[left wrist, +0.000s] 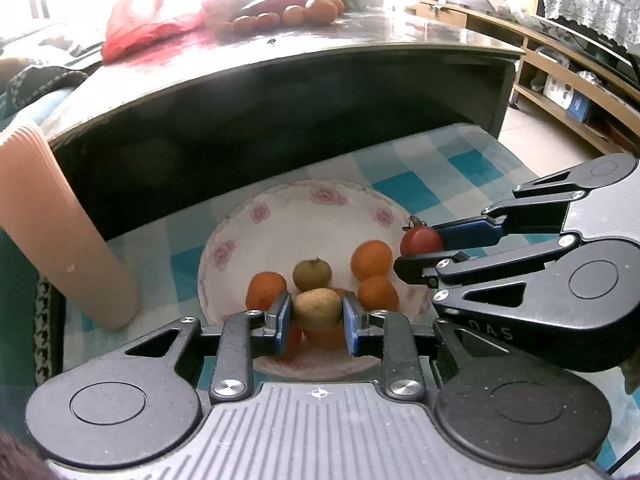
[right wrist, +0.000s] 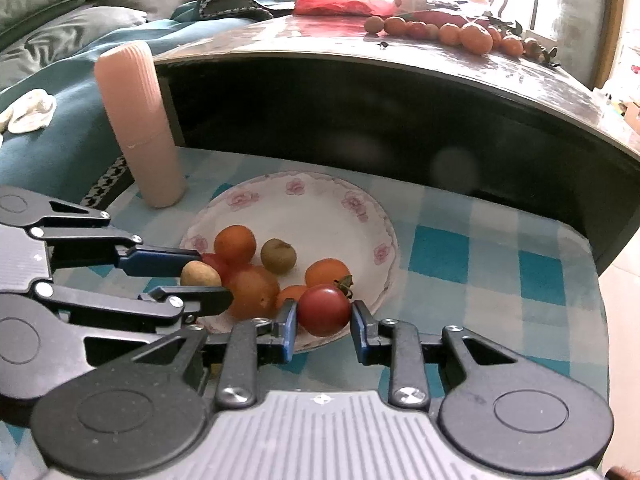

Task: Organize fruits
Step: 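Carry both fruits over the white plate and lower them, then open both tools to release the fruits onto the plate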

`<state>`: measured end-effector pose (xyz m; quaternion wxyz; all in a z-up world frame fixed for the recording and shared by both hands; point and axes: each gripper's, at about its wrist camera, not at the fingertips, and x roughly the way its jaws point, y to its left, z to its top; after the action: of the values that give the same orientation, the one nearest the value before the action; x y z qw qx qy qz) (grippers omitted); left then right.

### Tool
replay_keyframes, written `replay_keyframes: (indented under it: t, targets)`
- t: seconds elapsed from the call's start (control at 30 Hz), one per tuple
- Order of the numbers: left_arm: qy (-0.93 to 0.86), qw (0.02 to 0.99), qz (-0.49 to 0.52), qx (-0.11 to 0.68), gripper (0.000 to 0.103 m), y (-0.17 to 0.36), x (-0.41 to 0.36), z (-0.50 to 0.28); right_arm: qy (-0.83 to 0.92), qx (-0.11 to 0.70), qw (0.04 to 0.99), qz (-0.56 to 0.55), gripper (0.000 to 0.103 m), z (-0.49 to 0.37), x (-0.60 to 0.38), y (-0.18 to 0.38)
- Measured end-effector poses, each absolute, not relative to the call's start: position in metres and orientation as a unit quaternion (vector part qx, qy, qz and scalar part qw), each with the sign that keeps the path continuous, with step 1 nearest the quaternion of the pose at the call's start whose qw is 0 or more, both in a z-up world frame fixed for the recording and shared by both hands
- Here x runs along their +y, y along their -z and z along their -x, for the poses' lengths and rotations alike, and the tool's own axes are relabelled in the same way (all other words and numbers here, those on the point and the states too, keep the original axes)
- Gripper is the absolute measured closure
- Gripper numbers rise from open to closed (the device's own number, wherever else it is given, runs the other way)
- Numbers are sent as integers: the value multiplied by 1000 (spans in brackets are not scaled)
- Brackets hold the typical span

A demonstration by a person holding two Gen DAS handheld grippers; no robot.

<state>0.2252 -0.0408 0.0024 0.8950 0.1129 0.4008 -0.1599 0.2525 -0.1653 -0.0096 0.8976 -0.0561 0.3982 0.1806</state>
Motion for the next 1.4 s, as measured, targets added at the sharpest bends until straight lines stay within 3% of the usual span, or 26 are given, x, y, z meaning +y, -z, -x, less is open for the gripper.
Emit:
replay_keyframes:
  t: [1.03,1.4]
  targets:
    - [132,900,-106,401,69,11,-35,-257,-165,387,906,47,59,-293,-158,21]
    - [121,903,-100,401,59,12,-33,-262,-161,382,909,46,58,-296,-158,23]
